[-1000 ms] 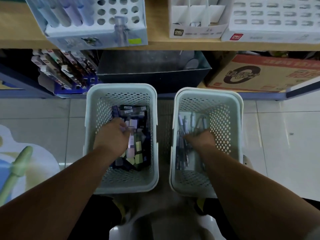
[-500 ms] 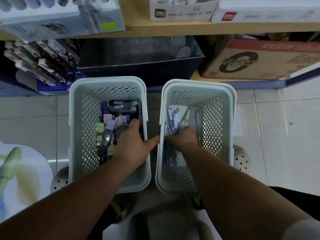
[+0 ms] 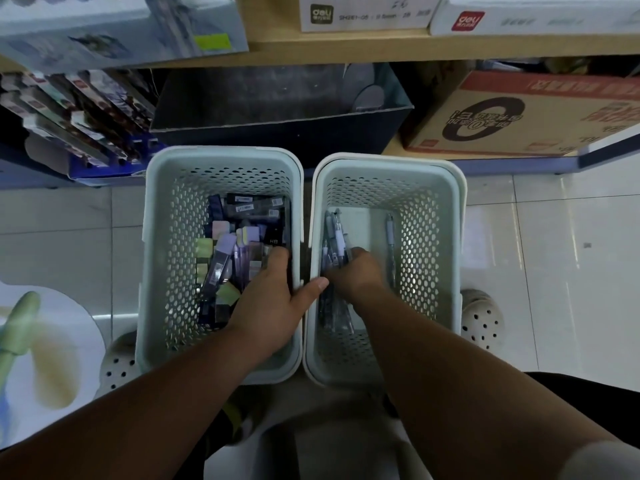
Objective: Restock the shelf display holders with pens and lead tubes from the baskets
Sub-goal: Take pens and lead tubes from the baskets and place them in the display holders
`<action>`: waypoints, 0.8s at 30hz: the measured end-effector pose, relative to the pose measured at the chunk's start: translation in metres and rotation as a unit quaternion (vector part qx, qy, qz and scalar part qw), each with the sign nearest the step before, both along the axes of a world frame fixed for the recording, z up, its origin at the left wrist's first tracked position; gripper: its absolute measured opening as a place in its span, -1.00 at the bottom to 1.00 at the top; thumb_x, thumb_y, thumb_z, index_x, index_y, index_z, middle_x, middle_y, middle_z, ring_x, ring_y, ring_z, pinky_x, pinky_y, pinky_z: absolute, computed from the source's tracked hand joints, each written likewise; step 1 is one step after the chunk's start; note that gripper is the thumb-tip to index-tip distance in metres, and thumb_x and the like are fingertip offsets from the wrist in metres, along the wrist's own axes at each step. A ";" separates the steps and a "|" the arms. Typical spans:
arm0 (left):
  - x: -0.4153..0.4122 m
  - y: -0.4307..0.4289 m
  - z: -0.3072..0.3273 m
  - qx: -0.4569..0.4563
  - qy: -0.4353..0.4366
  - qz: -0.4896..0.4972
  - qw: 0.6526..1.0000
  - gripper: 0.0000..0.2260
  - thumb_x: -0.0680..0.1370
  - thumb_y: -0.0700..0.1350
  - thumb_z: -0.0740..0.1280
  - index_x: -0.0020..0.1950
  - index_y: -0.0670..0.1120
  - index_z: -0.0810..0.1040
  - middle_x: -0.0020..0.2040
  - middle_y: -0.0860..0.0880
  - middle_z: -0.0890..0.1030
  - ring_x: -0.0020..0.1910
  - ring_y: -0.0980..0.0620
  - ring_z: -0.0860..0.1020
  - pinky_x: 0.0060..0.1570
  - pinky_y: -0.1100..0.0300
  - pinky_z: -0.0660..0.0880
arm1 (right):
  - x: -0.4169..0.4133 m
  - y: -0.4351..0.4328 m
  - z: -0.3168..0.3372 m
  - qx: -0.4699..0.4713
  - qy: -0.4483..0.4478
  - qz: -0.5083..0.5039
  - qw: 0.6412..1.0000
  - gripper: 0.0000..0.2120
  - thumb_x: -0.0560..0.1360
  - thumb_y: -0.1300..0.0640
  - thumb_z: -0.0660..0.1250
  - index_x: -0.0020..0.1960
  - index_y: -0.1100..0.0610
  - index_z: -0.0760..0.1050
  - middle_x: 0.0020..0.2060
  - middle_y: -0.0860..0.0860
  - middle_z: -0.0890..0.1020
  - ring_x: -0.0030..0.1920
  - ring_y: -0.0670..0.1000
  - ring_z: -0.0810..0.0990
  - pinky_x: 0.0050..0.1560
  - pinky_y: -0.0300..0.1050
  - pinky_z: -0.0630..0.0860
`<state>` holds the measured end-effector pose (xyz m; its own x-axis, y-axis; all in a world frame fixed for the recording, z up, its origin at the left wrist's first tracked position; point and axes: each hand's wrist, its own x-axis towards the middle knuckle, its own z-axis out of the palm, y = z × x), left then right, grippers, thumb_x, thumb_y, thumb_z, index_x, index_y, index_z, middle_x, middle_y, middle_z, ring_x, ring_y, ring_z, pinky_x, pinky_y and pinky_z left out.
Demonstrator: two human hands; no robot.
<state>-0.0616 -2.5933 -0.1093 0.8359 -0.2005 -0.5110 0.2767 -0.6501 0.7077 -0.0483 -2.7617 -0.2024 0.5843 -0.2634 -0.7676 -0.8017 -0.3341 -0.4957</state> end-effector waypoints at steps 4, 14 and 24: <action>0.000 0.000 0.003 -0.005 0.008 0.000 1.000 -0.68 0.57 0.19 0.33 0.20 0.08 0.35 0.05 0.12 0.63 -0.03 0.15 0.63 -0.07 0.07 0.60 | 0.003 -0.003 0.002 0.034 0.024 -0.027 0.999 -0.77 0.37 0.23 0.57 -0.04 0.13 0.57 -0.19 0.06 0.67 -0.20 0.02 0.68 -0.31 -0.16 0.62; 0.000 0.001 0.001 -0.013 0.021 0.009 1.000 -0.71 0.57 0.20 0.34 0.19 0.15 0.33 0.03 0.17 0.63 -0.04 0.25 0.61 -0.13 0.21 0.55 | 0.000 0.000 0.005 0.099 0.004 -0.096 0.990 -0.75 0.37 0.30 0.53 -0.04 0.10 0.54 -0.20 0.09 0.69 -0.25 0.03 0.67 -0.45 -0.27 0.51; 0.003 0.001 0.004 0.012 0.022 -0.011 1.000 -0.70 0.57 0.23 0.32 0.12 0.17 0.26 -0.07 0.24 0.54 -0.11 0.30 0.54 -0.27 0.34 0.41 | -0.005 -0.016 0.024 0.102 -0.017 -0.004 0.995 -0.77 0.38 0.27 0.52 -0.04 0.10 0.55 -0.25 0.06 0.68 -0.34 -0.03 0.68 -0.43 -0.24 0.52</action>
